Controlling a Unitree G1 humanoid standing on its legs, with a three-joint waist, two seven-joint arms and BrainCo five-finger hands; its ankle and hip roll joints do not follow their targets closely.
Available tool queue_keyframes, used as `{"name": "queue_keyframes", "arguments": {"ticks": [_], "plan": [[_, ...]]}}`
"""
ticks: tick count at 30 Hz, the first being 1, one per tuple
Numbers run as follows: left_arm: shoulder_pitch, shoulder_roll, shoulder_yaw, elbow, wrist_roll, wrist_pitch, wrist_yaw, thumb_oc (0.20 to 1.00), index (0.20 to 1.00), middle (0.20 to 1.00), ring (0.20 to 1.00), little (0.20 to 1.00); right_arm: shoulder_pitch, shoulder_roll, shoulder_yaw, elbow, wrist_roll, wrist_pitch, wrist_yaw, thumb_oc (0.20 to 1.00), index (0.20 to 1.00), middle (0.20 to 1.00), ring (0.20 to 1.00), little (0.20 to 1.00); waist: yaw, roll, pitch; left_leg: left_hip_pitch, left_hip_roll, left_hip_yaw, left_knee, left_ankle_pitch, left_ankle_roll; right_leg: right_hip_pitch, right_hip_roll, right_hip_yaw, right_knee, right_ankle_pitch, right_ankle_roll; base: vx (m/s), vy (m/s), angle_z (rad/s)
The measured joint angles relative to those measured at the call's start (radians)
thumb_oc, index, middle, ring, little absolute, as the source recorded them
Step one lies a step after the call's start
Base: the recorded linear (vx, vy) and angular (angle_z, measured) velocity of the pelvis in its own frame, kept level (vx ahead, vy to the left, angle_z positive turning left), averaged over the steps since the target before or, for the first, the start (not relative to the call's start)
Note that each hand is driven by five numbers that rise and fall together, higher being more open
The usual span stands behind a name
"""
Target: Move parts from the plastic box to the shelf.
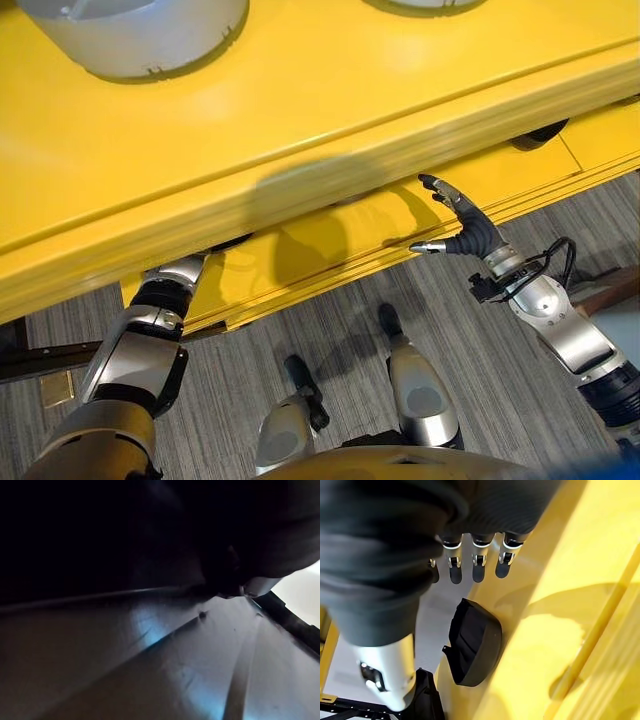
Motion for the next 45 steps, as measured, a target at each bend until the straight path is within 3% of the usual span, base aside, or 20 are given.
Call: {"name": "queue_keyframes", "arguments": {"ticks": [6,7,8,9,23,30,36,41,45], "plan": [[-0.015,0.011,0.0,0.022,-0.023,0.017,0.005,0.2,0.2,0.2,0.2,0.2,0.001,0.0,0.001,-0.035,0.001,-0.002,-0.009,1.0,1.0,1.0,1.0,1.0,-0.005,-0.011,0.014,-0.001,0.003,0.0,0.01,-0.005,-0.003,0.0,0.001,0.002,0.007,-0.002,0.0,0.01,0.003,0.0],[-0.015,0.011,0.0,0.031,-0.03,0.016,0.005,0.235,0.235,0.235,0.235,0.235,0.002,0.0,0.0,-0.034,0.001,-0.002,-0.011,1.0,1.0,1.0,1.0,1.0,-0.005,-0.011,0.014,0.0,0.004,0.0,0.011,-0.009,-0.006,0.001,0.002,0.002,0.006,-0.001,-0.001,-0.07,-0.047,0.0],[-0.015,0.011,0.001,0.036,-0.033,0.018,0.005,0.693,0.693,0.693,0.693,0.693,0.004,0.0,-0.001,-0.034,0.001,-0.002,-0.013,1.0,1.0,1.0,1.0,1.0,-0.006,-0.012,0.014,-0.004,0.006,0.002,0.02,-0.007,-0.003,-0.001,0.002,0.002,0.01,0.0,-0.002,0.08,0.011,-0.02],[-0.014,0.011,0.0,0.038,-0.038,0.019,0.005,1.0,1.0,1.0,1.0,1.0,0.007,0.0,0.0,-0.034,0.001,-0.002,-0.014,1.0,1.0,1.0,1.0,1.0,-0.004,-0.012,0.014,-0.005,0.008,0.002,0.025,-0.01,-0.003,-0.001,0.004,0.002,0.01,0.0,-0.002,0.09,0.01,0.0],[-0.014,0.011,0.035,0.035,-0.071,0.006,0.077,1.0,1.0,1.0,1.0,1.0,0.011,-0.001,0.002,-0.035,0.002,-0.001,-0.029,1.0,1.0,1.0,1.0,1.0,0.009,-0.011,0.013,0.002,0.008,-0.009,0.033,-0.011,-0.002,0.007,0.003,-0.002,0.025,-0.003,-0.006,-0.01,-0.007,0.0],[-0.016,0.01,0.072,-0.031,-0.109,-0.107,0.162,1.0,1.0,1.0,1.0,1.0,0.023,0.0,0.002,-0.034,0.001,-0.002,-0.059,1.0,1.0,1.0,1.0,1.0,0.017,-0.014,-0.018,0.001,0.01,-0.012,0.039,-0.01,-0.002,0.007,0.003,-0.003,0.032,-0.002,-0.007,0.01,-0.021,0.0],[0.058,-0.01,0.073,-0.288,-0.054,-0.238,0.243,1.0,1.0,1.0,1.0,1.0,0.107,0.007,0.0,-0.035,-0.008,-0.011,-0.073,1.0,1.0,1.0,1.0,1.0,0.028,-0.011,-0.065,0.014,0.009,-0.02,0.017,0.0,-0.003,0.023,0.004,-0.014,0.019,-0.002,-0.008,0.03,-0.071,0.04],[0.246,-0.088,0.063,-0.607,0.013,-0.24,0.239,1.0,1.0,1.0,1.0,1.0,0.15,0.022,-0.002,-0.035,-0.011,-0.015,-0.083,1.0,1.0,1.0,1.0,1.0,0.068,0.012,-0.115,0.041,0.009,-0.039,-0.033,0.022,-0.008,0.055,0.008,-0.04,-0.015,0.001,-0.012,0.02,-0.101,0.12],[0.367,-0.131,0.027,-0.728,0.025,-0.21,0.195,1.0,1.0,1.0,1.0,1.0,0.17,0.049,-0.016,-0.035,-0.011,-0.015,-0.083,1.0,1.0,1.0,1.0,1.0,0.099,0.017,-0.132,0.073,0.012,-0.056,-0.067,0.038,-0.01,0.092,0.011,-0.066,-0.034,-0.001,-0.016,0.02,-0.102,0.14]]}}
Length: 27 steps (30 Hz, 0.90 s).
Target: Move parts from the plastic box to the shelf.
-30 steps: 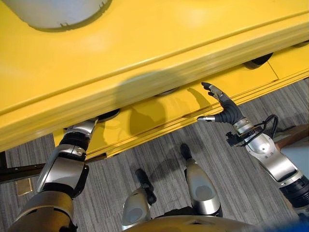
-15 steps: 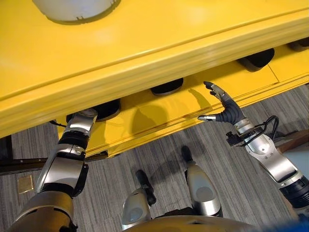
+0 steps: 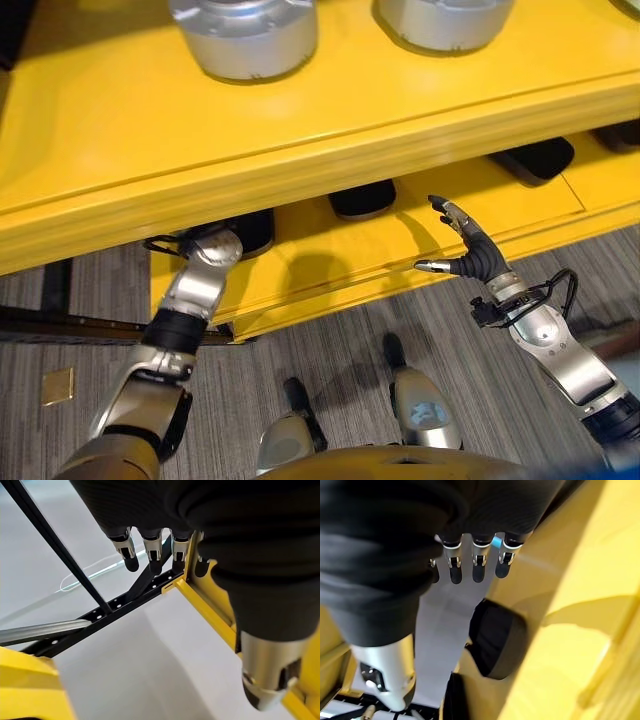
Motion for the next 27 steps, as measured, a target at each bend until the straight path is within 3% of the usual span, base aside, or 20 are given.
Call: {"name": "queue_keyframes", "arguments": {"ticks": [6,10,16,23,27], "plan": [[0.198,-0.034,0.007,-0.212,0.046,-0.001,-0.11,1.0,1.0,1.0,1.0,1.0,0.053,0.044,-0.029,-0.024,0.0,0.003,-0.029,1.0,1.0,1.0,1.0,1.0,0.049,0.008,-0.04,0.013,0.005,-0.049,-0.053,0.033,-0.002,0.045,0.003,-0.062,-0.042,0.001,-0.003,-0.01,-0.143,0.28],[0.308,-0.024,0.017,-0.344,0.078,-0.061,-0.194,1.0,1.0,1.0,1.0,1.0,0.08,0.043,-0.031,-0.036,0.0,0.004,-0.075,1.0,1.0,1.0,1.0,1.0,0.097,0.014,-0.056,0.022,0.009,-0.075,-0.055,0.034,-0.001,0.085,0.005,-0.092,-0.072,0.002,-0.004,-0.07,-0.12,0.2],[0.425,0.015,0.017,-0.391,0.077,-0.131,-0.308,1.0,1.0,1.0,1.0,1.0,0.081,0.041,-0.034,-0.037,0.0,0.005,-0.122,1.0,1.0,1.0,1.0,1.0,0.14,0.018,-0.067,0.016,0.011,-0.113,-0.057,0.04,-0.001,0.105,0.002,-0.128,-0.077,-0.002,-0.004,-0.05,-0.091,0.18],[0.453,0.019,-0.012,-0.393,0.075,-0.179,-0.438,1.0,1.0,1.0,1.0,1.0,0.079,0.041,-0.034,-0.035,0.0,0.004,-0.165,1.0,1.0,1.0,1.0,1.0,0.158,0.014,-0.069,0.016,0.009,-0.137,-0.068,0.043,0.004,0.118,-0.003,-0.152,-0.08,-0.005,-0.004,-0.04,-0.044,0.1],[0.456,0.04,-0.035,-0.373,0.026,-0.197,-0.616,1.0,1.0,1.0,1.0,1.0,0.076,0.042,-0.042,-0.023,0.013,0.027,-0.214,1.0,1.0,1.0,1.0,1.0,0.164,0.004,-0.085,0.016,0.007,-0.145,-0.071,0.045,0.003,0.126,0.001,-0.16,-0.093,-0.004,-0.005,-0.04,-0.034,0.05]]}}
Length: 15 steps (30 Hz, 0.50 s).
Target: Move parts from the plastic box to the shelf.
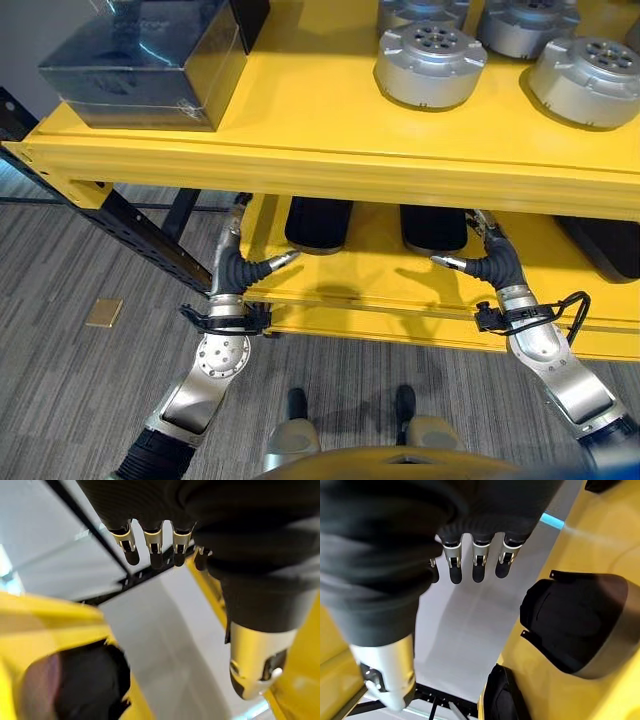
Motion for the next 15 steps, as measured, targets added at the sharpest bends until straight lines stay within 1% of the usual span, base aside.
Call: {"name": "queue_keyframes", "arguments": {"ticks": [1,3,4,6,7,8,9,10,12,14,15], "plan": [[0.005,0.027,-0.003,0.0,-0.045,-0.01,-0.074,1.0,1.0,1.0,1.0,1.0,0.001,0.0,-0.019,0.002,0.015,0.009,-0.001,1.0,1.0,1.0,1.0,1.0,-0.001,0.0,-0.002,0.0,0.0,-0.001,0.0,0.001,-0.001,0.001,0.0,-0.001,-0.002,0.0,0.0,-0.04,-0.044,0.02],[0.021,0.061,-0.008,0.0,-0.093,-0.018,-0.151,1.0,1.0,1.0,1.0,1.0,0.001,0.0,-0.044,0.012,0.029,0.019,-0.008,1.0,1.0,1.0,1.0,1.0,-0.007,0.002,-0.003,0.0,0.0,0.0,0.0,0.002,-0.004,0.002,0.0,-0.001,-0.004,0.0,0.0,-0.05,-0.083,-0.01],[0.045,0.077,-0.008,0.0,-0.191,-0.036,-0.236,1.0,1.0,1.0,1.0,1.0,0.0,-0.001,-0.065,0.036,0.037,0.025,-0.008,1.0,1.0,1.0,1.0,1.0,-0.015,0.004,-0.004,0.001,0.003,0.003,0.0,0.002,-0.004,-0.004,-0.001,-0.001,-0.005,-0.001,0.001,-0.06,-0.102,-0.02],[0.064,0.089,-0.01,0.0,-0.272,-0.043,-0.286,1.0,1.0,1.0,1.0,1.0,0.0,-0.001,-0.073,0.047,0.048,0.036,-0.008,1.0,1.0,1.0,1.0,1.0,-0.023,0.007,-0.004,0.001,0.003,0.007,0.0,0.001,-0.003,-0.006,0.0,0.001,-0.005,-0.002,0.001,-0.05,-0.108,-0.05],[0.065,0.084,-0.01,0.0,-0.38,-0.043,-0.339,1.0,1.0,1.0,1.0,1.0,0.0,-0.003,-0.074,0.047,0.06,0.041,-0.007,1.0,1.0,1.0,1.0,1.0,-0.024,0.012,-0.002,0.001,0.006,0.013,0.002,0.001,-0.002,-0.011,0.0,0.002,0.002,-0.004,0.0,-0.03,-0.165,-0.07],[0.067,0.072,-0.016,0.0,-0.507,-0.044,-0.389,1.0,1.0,1.0,1.0,1.0,0.0,-0.001,-0.074,0.049,0.066,0.041,-0.003,1.0,1.0,1.0,1.0,1.0,-0.026,0.018,0.0,0.001,0.009,0.021,0.005,-0.001,-0.001,-0.022,0.0,0.003,0.025,-0.021,0.004,-0.02,-0.281,-0.04],[0.073,0.041,-0.02,0.002,-0.584,-0.045,-0.403,1.0,1.0,1.0,1.0,1.0,0.0,0.002,-0.072,0.059,0.066,0.038,0.003,1.0,1.0,1.0,1.0,1.0,-0.028,0.026,-0.001,0.001,0.013,0.022,0.006,-0.004,-0.001,-0.037,0.0,0.003,0.059,-0.036,-0.004,-0.05,-0.315,0.01],[0.072,-0.006,-0.032,0.021,-0.632,-0.058,-0.404,1.0,1.0,1.0,1.0,1.0,0.0,0.005,-0.069,0.081,0.066,0.038,0.002,1.0,1.0,1.0,1.0,1.0,-0.029,0.034,0.002,0.0,0.02,0.021,0.013,-0.005,-0.005,-0.054,0.001,0.001,0.105,-0.062,-0.005,-0.09,-0.286,0.04],[0.037,-0.067,-0.047,0.116,-0.641,-0.076,-0.426,1.0,1.0,1.0,1.0,1.0,-0.003,0.016,-0.066,0.096,0.066,0.039,0.002,1.0,1.0,1.0,1.0,1.0,-0.02,0.041,0.006,-0.017,0.032,0.016,0.023,-0.008,-0.007,-0.11,0.005,-0.004,0.203,-0.113,-0.024,-0.1,-0.131,0.06],[0.047,-0.068,-0.055,0.128,-0.724,-0.076,-0.481,1.0,1.0,1.0,1.0,1.0,-0.035,0.017,-0.068,0.096,0.065,0.037,0.002,1.0,1.0,1.0,1.0,1.0,-0.017,0.047,0.026,-0.043,0.051,0.01,0.027,0.0,-0.01,-0.17,0.019,-0.005,0.282,-0.156,-0.038,-0.05,-0.079,0.01],[0.051,-0.067,-0.058,0.128,-0.746,-0.076,-0.515,1.0,1.0,1.0,1.0,1.0,-0.038,0.017,-0.072,0.096,0.065,0.037,0.001,1.0,1.0,1.0,1.0,1.0,-0.016,0.052,0.029,-0.056,0.056,0.008,0.038,0.005,-0.009,-0.183,0.029,-0.008,0.308,-0.168,-0.046,-0.04,-0.077,0.05]]}}
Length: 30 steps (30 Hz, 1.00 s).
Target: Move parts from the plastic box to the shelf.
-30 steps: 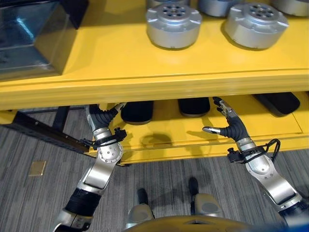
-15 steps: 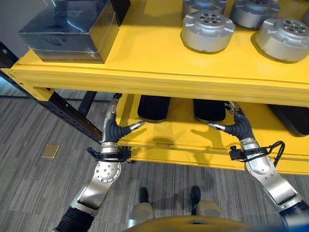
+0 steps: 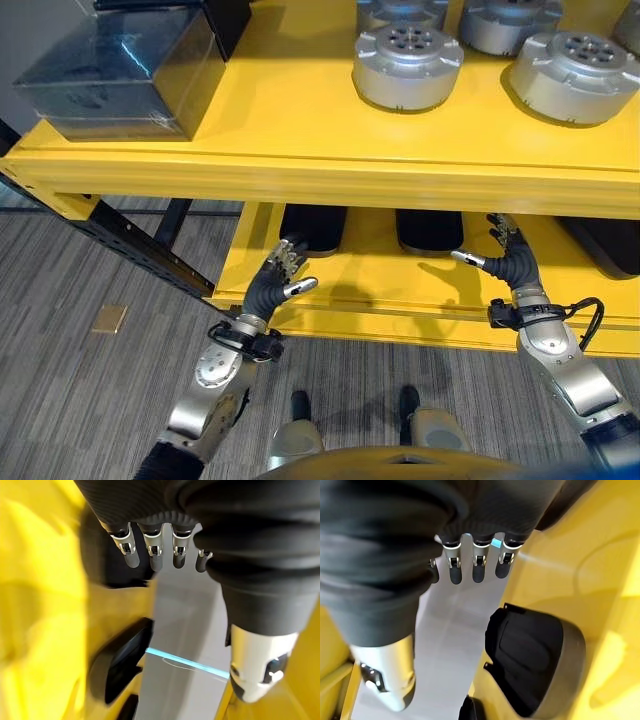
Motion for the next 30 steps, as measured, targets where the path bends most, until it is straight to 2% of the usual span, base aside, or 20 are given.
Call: {"name": "queue_keyframes", "arguments": {"ticks": [2,5,7,8,9,13,15,16,17,19,21,24,25,27,28,29,30], "plan": [[-0.006,0.0,-0.001,-0.002,-0.002,-0.001,-0.063,1.0,1.0,1.0,1.0,1.0,0.01,-0.003,-0.015,0.0,0.0,0.001,0.001,1.0,1.0,1.0,1.0,1.0,-0.006,0.016,0.015,-0.017,0.003,0.007,0.042,0.006,0.01,-0.002,-0.003,-0.019,0.041,-0.031,-0.013,-0.02,-0.052,0.3],[-0.032,0.0,-0.004,-0.013,-0.002,-0.01,-0.068,1.0,1.0,1.0,1.0,1.0,0.058,-0.011,-0.057,-0.001,0.0,0.001,0.003,1.0,1.0,1.0,1.0,1.0,-0.028,0.022,0.019,-0.032,-0.016,0.072,0.091,0.0,0.036,0.017,-0.022,-0.053,0.045,-0.05,-0.023,0.01,-0.046,0.45],[-0.034,-0.002,-0.003,-0.022,-0.002,-0.01,-0.069,1.0,1.0,1.0,1.0,1.0,0.103,-0.01,-0.072,-0.025,-0.003,0.001,0.008,1.0,1.0,1.0,1.0,1.0,-0.037,0.02,0.018,-0.03,-0.057,0.072,0.148,-0.056,0.029,0.038,-0.039,-0.053,0.037,-0.058,-0.023,0.02,-0.032,0.12],[-0.023,-0.003,-0.002,-0.043,-0.002,-0.007,-0.071,1.0,1.0,1.0,1.0,1.0,0.139,-0.007,-0.078,-0.053,-0.01,0.001,0.011,1.0,1.0,1.0,1.0,1.0,-0.038,0.015,0.017,-0.029,-0.1,0.078,0.186,-0.103,0.037,0.056,-0.051,-0.048,0.029,-0.055,-0.016,0.0,-0.028,0.09],[-0.008,-0.002,0.006,-0.085,-0.003,-0.004,-0.075,1.0,1.0,1.0,1.0,1.0,0.179,-0.007,-0.081,-0.087,-0.011,0.001,0.017,1.0,1.0,1.0,1.0,1.0,-0.047,0.014,0.009,-0.025,-0.125,0.099,0.184,-0.125,0.059,0.066,-0.051,-0.048,0.013,-0.04,-0.008,-0.01,-0.016,0.1],[0.004,-0.001,0.025,-0.15,-0.013,0.001,-0.117,1.0,1.0,1.0,1.0,1.0,0.207,0.013,-0.084,-0.101,-0.059,-0.019,0.056,1.0,1.0,1.0,1.0,1.0,-0.028,-0.042,-0.013,-0.045,-0.133,0.085,0.25,-0.159,0.055,0.081,-0.059,-0.023,-0.012,-0.024,0.005,-0.04,0.04,-0.12],[-0.006,0.01,0.024,-0.14,-0.012,0.016,-0.14,1.0,1.0,1.0,1.0,1.0,0.208,0.016,-0.103,-0.131,-0.079,-0.055,0.076,1.0,1.0,1.0,1.0,1.0,-0.037,-0.071,-0.04,-0.049,-0.151,0.071,0.238,-0.191,0.074,0.074,-0.071,-0.021,-0.02,-0.018,0.022,-0.03,0.161,-0.01],[-0.011,0.013,0.024,-0.134,-0.012,0.021,-0.145,1.0,1.0,1.0,1.0,1.0,0.204,0.016,-0.107,-0.142,-0.079,-0.057,0.081,1.0,1.0,1.0,1.0,1.0,-0.036,-0.078,-0.045,-0.044,-0.16,0.07,0.228,-0.191,0.08,0.076,-0.079,-0.018,-0.025,-0.014,0.028,-0.07,0.254,-0.06],[-0.01,0.021,0.02,-0.13,-0.012,0.021,-0.158,1.0,1.0,1.0,1.0,1.0,0.184,0.018,-0.098,-0.146,-0.075,-0.061,0.092,1.0,1.0,1.0,1.0,1.0,-0.038,-0.09,-0.057,-0.023,-0.183,0.069,0.199,-0.188,0.095,0.079,-0.09,0.007,-0.041,0.0,0.044,-0.08,0.219,-0.15],[-0.015,0.035,0.008,-0.129,-0.017,0.028,-0.199,1.0,1.0,1.0,1.0,1.0,0.148,0.017,-0.066,-0.145,-0.068,-0.064,0.101,1.0,1.0,1.0,1.0,1.0,-0.036,-0.095,-0.061,0.005,-0.209,0.077,0.156,-0.174,0.116,0.088,-0.104,0.039,-0.064,0.014,0.064,-0.08,0.133,-0.15],[-0.02,0.052,-0.012,-0.129,-0.058,0.068,-0.287,1.0,1.0,1.0,1.0,1.0,0.152,0.018,-0.063,-0.143,-0.066,-0.066,0.111,1.0,1.0,1.0,1.0,1.0,-0.033,-0.099,-0.069,0.006,-0.22,0.089,0.149,-0.172,0.12,0.088,-0.108,0.063,-0.093,0.035,0.075,-0.09,0.147,-0.17],[-0.023,0.095,-0.098,-0.128,-0.122,0.108,-0.411,1.0,1.0,1.0,1.0,1.0,0.102,0.012,-0.047,-0.105,-0.032,-0.066,0.131,1.0,1.0,1.0,1.0,1.0,-0.048,-0.11,-0.067,0.006,-0.225,0.12,0.139,-0.167,0.129,0.069,-0.106,0.088,-0.117,0.085,0.085,-0.11,0.139,-0.39],[-0.024,0.1,-0.119,-0.124,-0.13,0.111,-0.435,1.0,1.0,1.0,1.0,1.0,0.084,0.009,-0.04,-0.096,-0.027,-0.066,0.138,1.0,1.0,1.0,1.0,1.0,-0.055,-0.113,-0.067,0.008,-0.225,0.134,0.137,-0.167,0.13,0.058,-0.106,0.086,-0.116,0.102,0.088,-0.11,0.095,-0.76],[-0.028,0.112,-0.132,-0.104,-0.13,0.106,-0.458,1.0,1.0,1.0,1.0,1.0,0.031,0.008,-0.014,-0.084,-0.019,-0.066,0.164,1.0,1.0,1.0,1.0,1.0,-0.057,-0.11,-0.063,0.006,-0.206,0.192,0.133,-0.168,0.131,0.008,-0.091,0.039,-0.115,0.186,0.102,-0.11,0.024,-1.18],[-0.073,0.125,-0.132,-0.052,-0.13,0.103,-0.461,1.0,1.0,1.0,1.0,1.0,0.033,0.006,-0.02,-0.077,-0.013,-0.079,0.183,1.0,1.0,1.0,1.0,1.0,-0.065,-0.118,-0.052,0.027,-0.201,0.229,0.104,-0.168,0.148,0.01,-0.089,-0.026,-0.152,0.262,0.12,-0.14,-0.053,-1.11],[-0.101,0.128,-0.128,-0.028,-0.13,0.1,-0.462,1.0,1.0,1.0,1.0,1.0,0.048,0.001,-0.023,-0.043,-0.007,-0.086,0.193,1.0,1.0,1.0,1.0,1.0,-0.066,-0.111,-0.046,0.02,-0.196,0.231,0.099,-0.183,0.159,0.002,-0.097,-0.028,-0.15,0.262,0.149,-0.11,-0.156,-0.55],[-0.104,0.127,-0.128,-0.028,-0.134,0.097,-0.475,1.0,1.0,1.0,1.0,1.0,0.064,-0.01,-0.03,-0.022,-0.008,-0.086,0.2,1.0,1.0,1.0,1.0,1.0,-0.066,-0.111,-0.047,0.017,-0.197,0.206,0.084,-0.159,0.169,0.005,-0.103,-0.006,-0.092,0.225,0.145,-0.1,-0.217,0.25]]}}
